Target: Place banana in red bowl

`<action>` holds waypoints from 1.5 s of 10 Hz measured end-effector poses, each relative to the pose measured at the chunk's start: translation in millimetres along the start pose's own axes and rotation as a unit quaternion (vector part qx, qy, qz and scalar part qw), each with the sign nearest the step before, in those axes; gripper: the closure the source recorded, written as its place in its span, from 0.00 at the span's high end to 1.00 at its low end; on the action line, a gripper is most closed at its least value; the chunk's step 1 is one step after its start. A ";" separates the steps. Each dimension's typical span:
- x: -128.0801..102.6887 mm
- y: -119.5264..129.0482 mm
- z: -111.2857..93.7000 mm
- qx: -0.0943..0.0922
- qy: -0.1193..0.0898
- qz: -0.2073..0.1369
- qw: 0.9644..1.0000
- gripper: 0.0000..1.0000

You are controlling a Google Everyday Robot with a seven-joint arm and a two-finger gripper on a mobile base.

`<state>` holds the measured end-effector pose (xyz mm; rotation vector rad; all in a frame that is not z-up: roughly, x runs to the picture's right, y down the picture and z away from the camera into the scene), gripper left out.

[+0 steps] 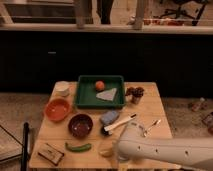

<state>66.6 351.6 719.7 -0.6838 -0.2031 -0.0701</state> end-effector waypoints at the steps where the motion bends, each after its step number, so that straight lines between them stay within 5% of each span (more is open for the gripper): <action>1: -0.7 -1.8 -1.1 0.002 -0.005 -0.001 1.000 0.80; 8: -16.8 -19.7 -8.8 0.005 -0.076 -0.057 0.995 0.80; 13: -19.9 -31.9 3.8 0.005 -0.083 -0.066 0.994 0.80; 15: -15.0 -36.3 10.7 0.003 -0.080 -0.062 0.995 0.67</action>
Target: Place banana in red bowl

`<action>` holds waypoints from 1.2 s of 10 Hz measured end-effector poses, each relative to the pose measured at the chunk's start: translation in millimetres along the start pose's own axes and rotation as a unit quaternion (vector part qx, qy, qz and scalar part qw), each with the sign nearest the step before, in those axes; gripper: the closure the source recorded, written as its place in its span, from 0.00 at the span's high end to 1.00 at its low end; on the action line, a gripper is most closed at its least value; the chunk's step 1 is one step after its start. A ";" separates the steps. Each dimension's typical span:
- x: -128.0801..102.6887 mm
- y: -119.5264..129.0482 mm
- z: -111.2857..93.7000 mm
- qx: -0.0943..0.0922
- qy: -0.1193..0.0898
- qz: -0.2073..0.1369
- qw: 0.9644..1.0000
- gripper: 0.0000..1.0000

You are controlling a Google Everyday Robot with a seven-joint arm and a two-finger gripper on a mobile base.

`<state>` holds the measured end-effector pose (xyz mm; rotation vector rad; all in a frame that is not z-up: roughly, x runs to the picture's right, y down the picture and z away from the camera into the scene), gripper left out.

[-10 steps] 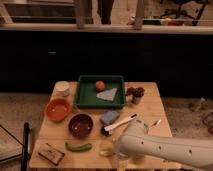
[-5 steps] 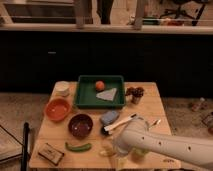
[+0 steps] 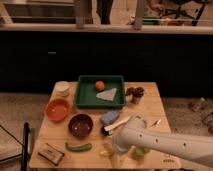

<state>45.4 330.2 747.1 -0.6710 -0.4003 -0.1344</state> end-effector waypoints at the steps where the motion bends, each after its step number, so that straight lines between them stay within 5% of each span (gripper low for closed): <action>1: 4.6 -1.4 2.4 0.000 0.001 0.005 1.000 0.57; 7: 30.4 -1.4 2.1 -0.002 0.008 0.013 1.000 0.01; 12: 16.2 0.5 -26.5 0.013 0.017 -0.014 1.000 0.00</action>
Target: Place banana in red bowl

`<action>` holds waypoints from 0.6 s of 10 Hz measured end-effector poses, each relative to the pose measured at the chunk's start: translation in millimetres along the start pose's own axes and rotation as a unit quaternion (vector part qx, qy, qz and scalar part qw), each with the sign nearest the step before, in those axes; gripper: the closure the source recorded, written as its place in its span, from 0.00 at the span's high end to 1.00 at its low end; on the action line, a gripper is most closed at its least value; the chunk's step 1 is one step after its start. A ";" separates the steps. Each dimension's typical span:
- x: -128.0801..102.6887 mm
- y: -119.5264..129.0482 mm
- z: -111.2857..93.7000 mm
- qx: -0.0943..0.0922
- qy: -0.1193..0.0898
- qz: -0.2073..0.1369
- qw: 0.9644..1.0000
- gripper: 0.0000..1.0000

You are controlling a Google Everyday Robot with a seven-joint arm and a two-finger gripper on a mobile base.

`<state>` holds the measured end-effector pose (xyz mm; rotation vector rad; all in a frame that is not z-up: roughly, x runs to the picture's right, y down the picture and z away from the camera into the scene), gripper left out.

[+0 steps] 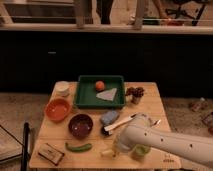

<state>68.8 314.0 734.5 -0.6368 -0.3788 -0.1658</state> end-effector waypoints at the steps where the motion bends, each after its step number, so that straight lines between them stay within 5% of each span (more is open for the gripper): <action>1: -2.1 -0.1 -4.5 0.003 0.001 -0.004 1.000 0.00; 6: -16.2 -5.3 -38.8 0.026 0.012 -0.025 0.999 0.00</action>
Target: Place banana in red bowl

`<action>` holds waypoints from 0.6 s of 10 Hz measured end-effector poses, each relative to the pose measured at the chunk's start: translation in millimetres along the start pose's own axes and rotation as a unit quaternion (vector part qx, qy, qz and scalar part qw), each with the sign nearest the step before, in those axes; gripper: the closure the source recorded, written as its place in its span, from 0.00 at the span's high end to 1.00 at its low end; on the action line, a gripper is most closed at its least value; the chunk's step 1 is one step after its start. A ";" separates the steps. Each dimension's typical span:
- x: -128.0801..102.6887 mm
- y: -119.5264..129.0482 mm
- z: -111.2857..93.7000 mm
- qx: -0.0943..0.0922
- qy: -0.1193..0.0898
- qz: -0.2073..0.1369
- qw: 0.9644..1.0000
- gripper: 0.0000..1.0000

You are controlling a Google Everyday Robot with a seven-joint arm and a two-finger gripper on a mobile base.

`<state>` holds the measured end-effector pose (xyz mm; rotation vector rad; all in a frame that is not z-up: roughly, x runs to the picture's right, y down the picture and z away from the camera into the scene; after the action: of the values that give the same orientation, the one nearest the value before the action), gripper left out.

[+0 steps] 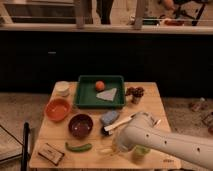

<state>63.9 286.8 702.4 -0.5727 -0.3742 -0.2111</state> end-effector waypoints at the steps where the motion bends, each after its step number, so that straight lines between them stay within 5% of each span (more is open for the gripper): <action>1: -1.1 -2.2 -6.2 0.003 0.004 -0.003 1.000 0.00; 6: -3.1 -18.4 -34.3 0.018 0.017 -0.011 1.000 0.00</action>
<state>65.4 252.7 683.4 -0.5294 -0.3518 -0.2348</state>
